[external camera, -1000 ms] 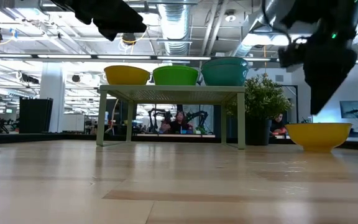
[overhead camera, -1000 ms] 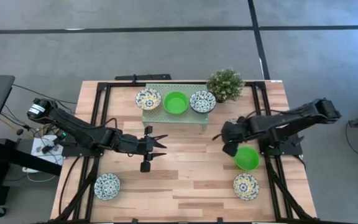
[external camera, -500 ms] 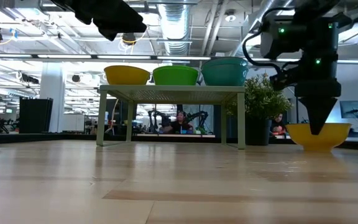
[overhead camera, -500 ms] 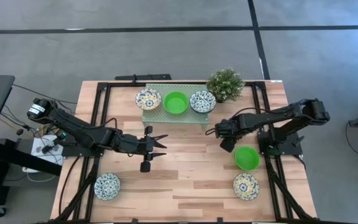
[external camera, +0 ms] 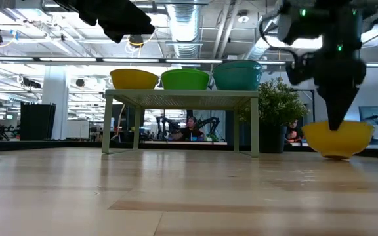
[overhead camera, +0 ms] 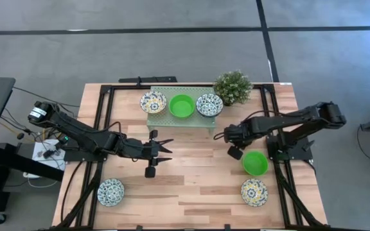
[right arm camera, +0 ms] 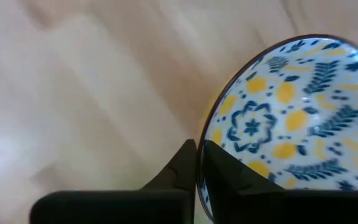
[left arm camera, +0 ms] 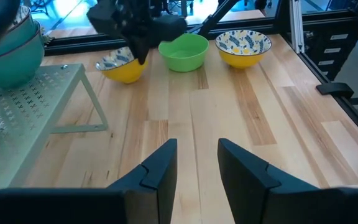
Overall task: Pick & Place Mini bowls
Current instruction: Stack the top yellow and white bowl on top of the yellow and white bowl on the shelf
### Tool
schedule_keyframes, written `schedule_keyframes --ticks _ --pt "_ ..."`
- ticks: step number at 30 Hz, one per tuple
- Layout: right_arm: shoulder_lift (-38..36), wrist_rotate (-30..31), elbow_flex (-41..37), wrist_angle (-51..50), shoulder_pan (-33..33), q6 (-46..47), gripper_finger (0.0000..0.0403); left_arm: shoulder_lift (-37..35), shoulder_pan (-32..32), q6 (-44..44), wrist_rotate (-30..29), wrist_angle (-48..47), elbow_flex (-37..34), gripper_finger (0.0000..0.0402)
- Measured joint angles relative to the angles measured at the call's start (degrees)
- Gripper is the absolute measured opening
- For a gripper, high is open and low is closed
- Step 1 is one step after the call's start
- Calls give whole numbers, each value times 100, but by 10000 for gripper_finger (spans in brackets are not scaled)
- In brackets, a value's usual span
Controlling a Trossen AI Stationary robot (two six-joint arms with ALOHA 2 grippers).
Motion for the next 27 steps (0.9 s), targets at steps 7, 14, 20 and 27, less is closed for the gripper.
schedule_keyframes --ticks 7,14,20,27 --pt "-43 -709 336 1166 956 -1531 13 0 0 22 67 11 0 117" --pt "104 -872 347 3138 1572 -3926 6 54 0 287 820 459 0 117" --pt "558 -1018 357 4199 1470 -5174 3 421 2 991 1682 966 0 117" --pt "1346 -1299 752 4239 1358 -5769 2 955 297 1483 1657 1110 105 133"
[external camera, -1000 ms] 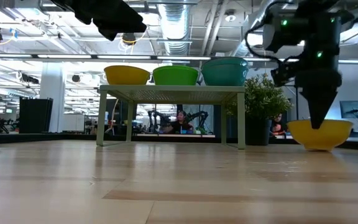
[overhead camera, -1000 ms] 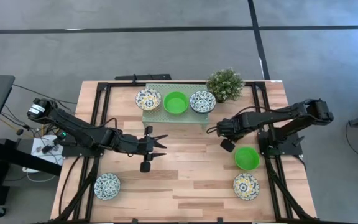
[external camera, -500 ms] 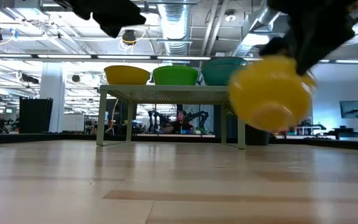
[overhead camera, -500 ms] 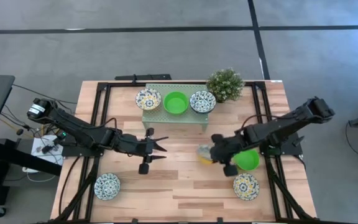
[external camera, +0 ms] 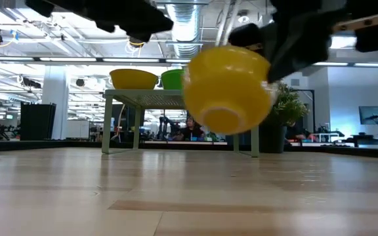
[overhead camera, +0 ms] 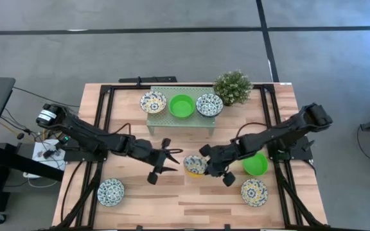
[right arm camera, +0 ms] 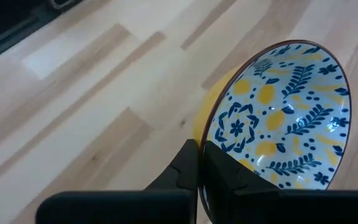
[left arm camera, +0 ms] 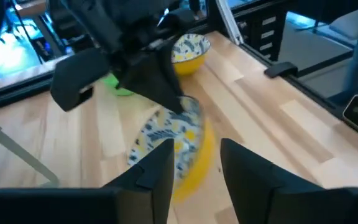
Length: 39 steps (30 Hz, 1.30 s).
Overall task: Pick & Place Mini bowls
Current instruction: Stack the top yellow and white bowl on top of the yellow and white bowl on the shelf
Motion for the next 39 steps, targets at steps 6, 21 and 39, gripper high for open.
schedule_keyframes --ticks 6,21,39 --pt "495 13 629 -434 -57 -336 3 619 192 -9 944 23 283 153" --pt "674 -143 1131 -820 -391 -455 12 1100 297 -134 786 -59 288 127" --pt "631 -123 1136 -512 -576 419 81 1190 309 -478 741 -212 284 13"
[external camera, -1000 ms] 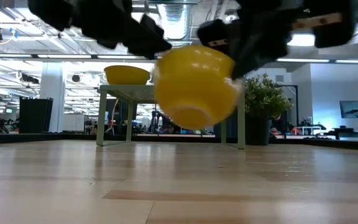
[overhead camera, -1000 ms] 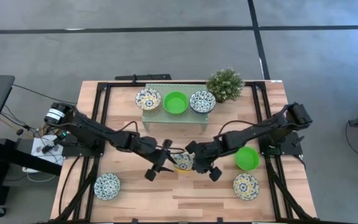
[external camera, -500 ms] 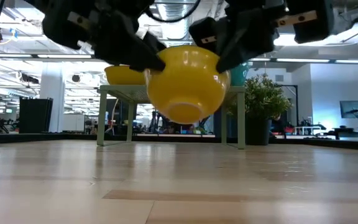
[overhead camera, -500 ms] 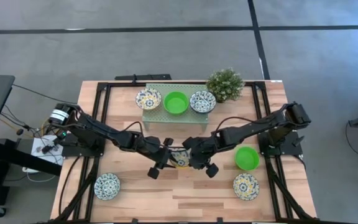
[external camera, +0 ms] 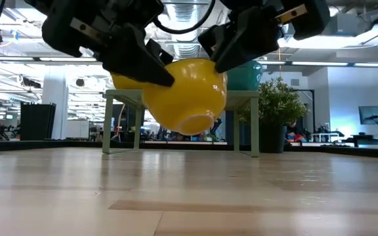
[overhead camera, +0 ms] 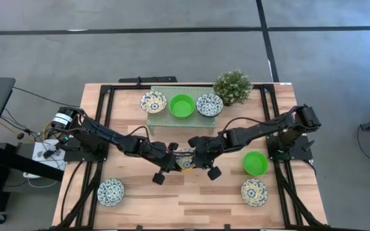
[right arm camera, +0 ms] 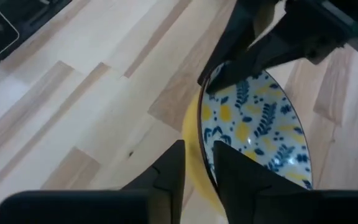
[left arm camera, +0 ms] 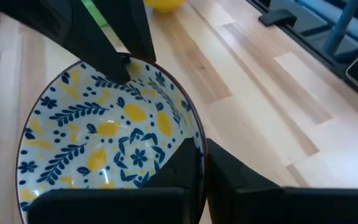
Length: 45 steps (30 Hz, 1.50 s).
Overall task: Pick & Place Mini bowls
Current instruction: Stack the top yellow and white bowl on top of the yellow and white bowl on the shelf
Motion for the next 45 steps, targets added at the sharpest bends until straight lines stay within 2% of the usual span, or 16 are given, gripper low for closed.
schedule_keyframes --ticks 3,7,9,13,18,23,26,28,33,36,38,41,45 --pt "-25 4 0 -4 70 0 96 0 -86 -343 -28 -2 0 13" --pt "-292 28 0 -241 212 -11 110 -4 -356 -610 -379 -106 2 18" --pt "-488 248 2 -490 263 -20 113 -10 -507 -748 -592 -250 2 16" --pt "-993 667 0 -1233 364 331 111 -298 -865 -932 -1326 -804 0 14" --pt "-1445 688 0 -1693 361 1090 108 -1241 -1274 -1015 -2517 -1620 0 17" --pt "-1565 689 0 -1821 357 1237 108 -2452 -1519 -317 -3531 -2063 11 14" --pt "-1494 688 -2 -1776 357 1219 108 -3042 -1420 308 -3672 -2115 11 15" --pt "-1414 688 -2 -1788 357 1217 108 -3359 -1300 812 -3745 -2089 22 15" --pt "-1148 675 -2 -1786 357 1217 108 -3936 -650 1588 -4460 -2620 22 15" --pt "-1007 686 -2 -1801 355 1209 108 -4080 48 1600 -4388 -3106 22 15" --pt "-929 708 -2 -1743 342 1202 108 -4104 519 1766 -4132 -3233 22 15" --pt "-819 756 -2 -1738 314 1213 108 -4077 1200 2045 -3409 -3379 120 15" --pt "-697 758 -2 -1718 308 1246 108 -3847 1999 2045 -2524 -4084 673 15"
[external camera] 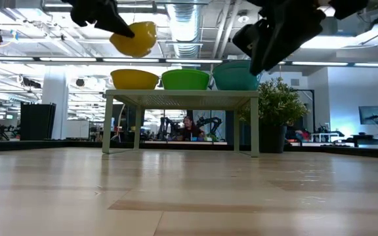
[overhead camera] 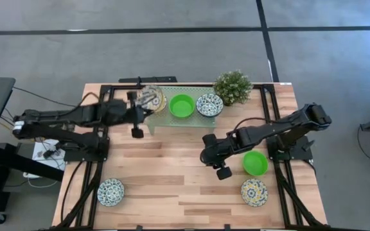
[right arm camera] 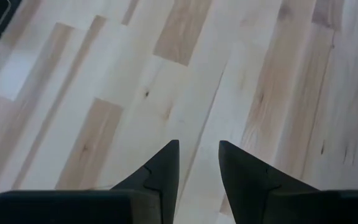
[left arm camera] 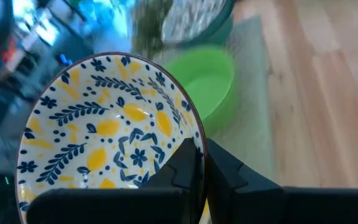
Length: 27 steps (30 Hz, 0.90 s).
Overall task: Pick & Place Mini bowls
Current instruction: Stack the top yellow and white bowl on top of the yellow and white bowl on the shelf
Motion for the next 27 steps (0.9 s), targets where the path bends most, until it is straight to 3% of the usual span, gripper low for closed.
schedule_keyframes --ticks 4,8,16,27 --pt "-1 13 0 11 -17 0 108 451 559 -39 354 -930 524 15" --pt "-33 13 0 18 -50 0 108 895 822 -42 659 -1103 759 15" --pt "-12 3 0 21 -77 0 108 1310 848 -27 747 -1334 765 15" --pt "-12 -6 0 43 -80 2 108 1331 847 -34 734 -1364 765 21"
